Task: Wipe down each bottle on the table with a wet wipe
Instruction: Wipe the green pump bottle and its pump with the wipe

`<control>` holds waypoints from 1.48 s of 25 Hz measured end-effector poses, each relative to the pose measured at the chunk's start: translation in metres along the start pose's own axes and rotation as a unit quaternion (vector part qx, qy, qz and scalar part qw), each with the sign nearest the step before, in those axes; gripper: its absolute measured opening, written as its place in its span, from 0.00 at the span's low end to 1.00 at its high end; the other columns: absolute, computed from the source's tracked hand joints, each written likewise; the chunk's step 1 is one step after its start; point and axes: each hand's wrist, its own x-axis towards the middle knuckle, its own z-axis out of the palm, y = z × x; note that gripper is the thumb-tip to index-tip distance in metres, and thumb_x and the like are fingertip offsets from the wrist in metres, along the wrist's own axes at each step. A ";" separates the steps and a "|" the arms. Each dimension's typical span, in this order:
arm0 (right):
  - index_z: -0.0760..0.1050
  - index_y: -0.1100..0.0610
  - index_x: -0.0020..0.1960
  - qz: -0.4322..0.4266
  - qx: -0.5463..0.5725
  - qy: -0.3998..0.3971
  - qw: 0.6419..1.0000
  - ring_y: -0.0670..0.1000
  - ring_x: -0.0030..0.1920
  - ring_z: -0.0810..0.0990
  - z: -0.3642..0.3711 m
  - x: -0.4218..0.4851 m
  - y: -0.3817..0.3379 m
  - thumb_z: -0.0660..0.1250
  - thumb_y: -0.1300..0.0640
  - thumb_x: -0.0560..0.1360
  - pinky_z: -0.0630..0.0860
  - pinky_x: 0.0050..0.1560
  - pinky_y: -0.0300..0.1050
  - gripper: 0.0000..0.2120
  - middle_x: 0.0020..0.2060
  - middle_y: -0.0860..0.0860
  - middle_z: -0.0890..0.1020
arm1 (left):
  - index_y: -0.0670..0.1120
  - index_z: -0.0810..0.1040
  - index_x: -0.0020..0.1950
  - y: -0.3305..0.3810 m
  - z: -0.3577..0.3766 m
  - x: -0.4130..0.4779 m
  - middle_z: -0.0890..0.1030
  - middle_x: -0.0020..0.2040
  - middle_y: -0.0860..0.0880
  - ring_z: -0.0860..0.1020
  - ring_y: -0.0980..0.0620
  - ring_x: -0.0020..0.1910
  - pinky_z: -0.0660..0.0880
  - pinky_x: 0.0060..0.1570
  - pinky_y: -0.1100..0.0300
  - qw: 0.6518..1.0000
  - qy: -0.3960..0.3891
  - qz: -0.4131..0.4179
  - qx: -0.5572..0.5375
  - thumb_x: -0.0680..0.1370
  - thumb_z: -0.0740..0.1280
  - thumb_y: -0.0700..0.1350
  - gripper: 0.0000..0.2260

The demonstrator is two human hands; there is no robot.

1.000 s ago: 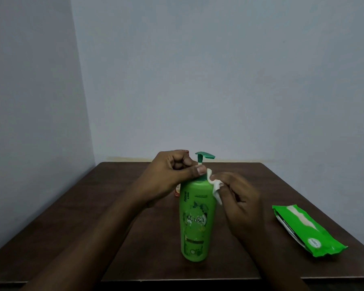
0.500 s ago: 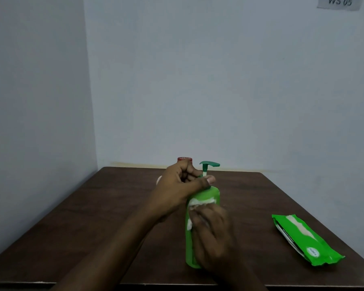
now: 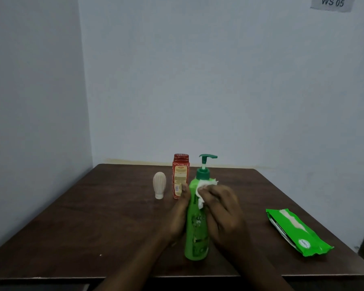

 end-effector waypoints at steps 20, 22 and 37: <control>0.82 0.60 0.55 0.066 0.019 0.162 0.984 0.59 0.55 0.79 -0.070 -0.020 -0.057 0.59 0.62 0.78 0.76 0.54 0.59 0.13 0.52 0.57 0.82 | 0.38 0.71 0.66 0.039 0.055 0.001 0.78 0.68 0.41 0.78 0.36 0.50 0.72 0.63 0.38 0.893 0.196 -0.124 -0.387 0.69 0.69 0.65 0.37; 0.82 0.66 0.57 -0.066 -0.066 0.075 0.993 0.60 0.59 0.79 -0.063 -0.025 -0.063 0.60 0.62 0.79 0.76 0.58 0.58 0.14 0.55 0.61 0.82 | 0.33 0.70 0.62 0.036 0.062 -0.004 0.82 0.51 0.30 0.77 0.34 0.48 0.76 0.55 0.34 0.901 0.213 -0.132 -0.353 0.73 0.64 0.68 0.38; 0.83 0.66 0.54 -0.069 -0.074 0.108 0.989 0.56 0.60 0.81 -0.056 -0.026 -0.068 0.59 0.61 0.80 0.79 0.57 0.54 0.14 0.55 0.60 0.83 | 0.43 0.66 0.74 0.031 0.053 0.002 0.81 0.52 0.33 0.82 0.35 0.46 0.80 0.43 0.33 0.895 0.267 -0.103 -0.343 0.72 0.68 0.68 0.40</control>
